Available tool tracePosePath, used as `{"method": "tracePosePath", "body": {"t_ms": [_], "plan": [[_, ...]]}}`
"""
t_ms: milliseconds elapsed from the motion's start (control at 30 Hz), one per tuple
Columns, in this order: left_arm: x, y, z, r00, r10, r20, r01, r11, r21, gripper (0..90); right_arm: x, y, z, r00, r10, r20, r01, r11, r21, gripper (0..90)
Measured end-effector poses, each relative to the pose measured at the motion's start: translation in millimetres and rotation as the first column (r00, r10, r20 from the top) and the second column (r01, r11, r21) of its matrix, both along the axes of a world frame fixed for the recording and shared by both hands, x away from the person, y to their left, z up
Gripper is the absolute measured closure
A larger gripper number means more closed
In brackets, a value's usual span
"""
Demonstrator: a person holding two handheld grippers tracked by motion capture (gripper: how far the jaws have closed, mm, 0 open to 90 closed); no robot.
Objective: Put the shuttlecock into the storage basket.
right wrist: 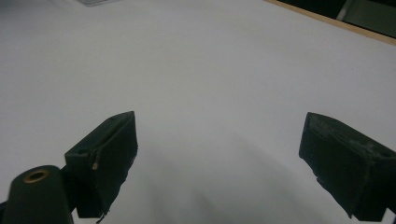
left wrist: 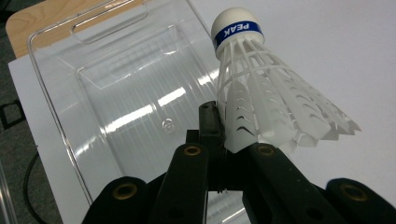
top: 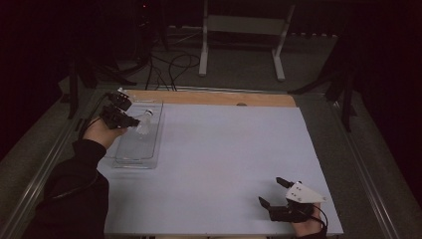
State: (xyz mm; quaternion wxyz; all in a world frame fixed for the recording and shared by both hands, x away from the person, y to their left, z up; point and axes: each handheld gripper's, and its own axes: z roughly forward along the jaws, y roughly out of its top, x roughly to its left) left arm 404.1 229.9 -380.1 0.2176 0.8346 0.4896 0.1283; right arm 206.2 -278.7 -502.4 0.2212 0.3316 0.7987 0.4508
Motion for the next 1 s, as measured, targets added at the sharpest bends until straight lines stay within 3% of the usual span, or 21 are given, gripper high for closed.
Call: {"method": "tracePosePath", "body": {"t_ms": [433,700,1000], "plan": [[4.7,-1.1,-27.9,0.9996,0.028,-0.008,-0.028,0.9992,0.028,89.6,-0.1,-0.4,0.0,1.0,0.001,-0.001,-0.001,1.0,0.001,11.4],[6.7,-2.1,-42.8,0.9991,0.018,-0.039,-0.018,0.9998,-0.003,89.6,0.0,-0.2,-0.2,1.0,0.001,-0.001,-0.001,1.0,-0.001,11.4],[8.6,-3.1,-54.2,0.998,0.016,-0.061,-0.016,0.9999,-0.002,89.6,0.1,-0.5,-0.3,1.0,0.001,-0.002,-0.001,1.0,0.0,11.4]]}}
